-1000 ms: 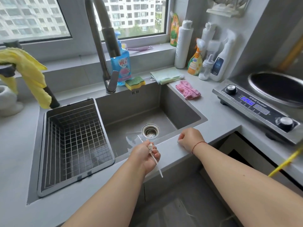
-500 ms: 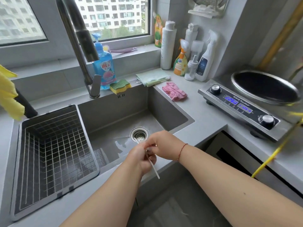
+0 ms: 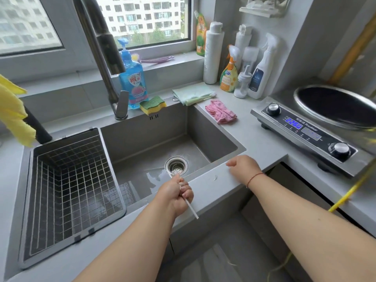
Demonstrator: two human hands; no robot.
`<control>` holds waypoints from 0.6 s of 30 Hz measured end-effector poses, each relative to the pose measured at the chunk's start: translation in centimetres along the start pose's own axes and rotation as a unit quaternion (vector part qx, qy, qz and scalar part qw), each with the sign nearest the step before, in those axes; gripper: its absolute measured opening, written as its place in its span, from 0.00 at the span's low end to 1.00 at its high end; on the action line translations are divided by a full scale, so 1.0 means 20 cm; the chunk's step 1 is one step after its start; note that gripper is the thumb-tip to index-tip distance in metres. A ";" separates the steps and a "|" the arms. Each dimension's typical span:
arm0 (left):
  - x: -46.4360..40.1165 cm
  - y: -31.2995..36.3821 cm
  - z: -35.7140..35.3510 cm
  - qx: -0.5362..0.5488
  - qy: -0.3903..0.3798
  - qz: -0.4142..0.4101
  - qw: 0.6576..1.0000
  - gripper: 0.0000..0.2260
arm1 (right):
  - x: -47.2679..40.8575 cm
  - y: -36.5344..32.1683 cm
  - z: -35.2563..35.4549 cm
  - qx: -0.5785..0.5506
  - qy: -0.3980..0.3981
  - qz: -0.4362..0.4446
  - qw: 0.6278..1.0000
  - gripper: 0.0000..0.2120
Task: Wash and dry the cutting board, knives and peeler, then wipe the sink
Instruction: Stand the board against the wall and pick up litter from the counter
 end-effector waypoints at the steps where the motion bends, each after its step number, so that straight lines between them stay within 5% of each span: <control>1: 0.00 0.00 0.01 0.001 0.002 -0.002 1.000 0.21 | 0.02 -0.03 -0.03 0.010 -0.009 0.010 1.000 0.14; 12: 0.01 -0.03 0.05 -0.008 0.013 -0.012 1.000 0.20 | 0.08 -0.17 -0.15 0.043 -0.014 0.067 0.997 0.06; 15: 0.01 -0.05 0.05 -0.041 0.023 -0.010 0.999 0.19 | 0.17 -0.33 -0.16 -0.069 -0.022 0.141 0.987 0.06; 18: 0.01 -0.06 0.02 -0.060 0.025 -0.025 0.998 0.16 | 0.29 -0.54 -0.25 -0.050 -0.056 0.225 0.972 0.05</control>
Point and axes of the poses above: each hand's wrist, its own x-axis away from the middle knuckle, its own z-axis out of the back of the hand, y = z × x, the point moved 9 cm from there along -x, towards the middle knuckle, and after that the axes turned 10 degrees about -x, right-handed, at the moved point
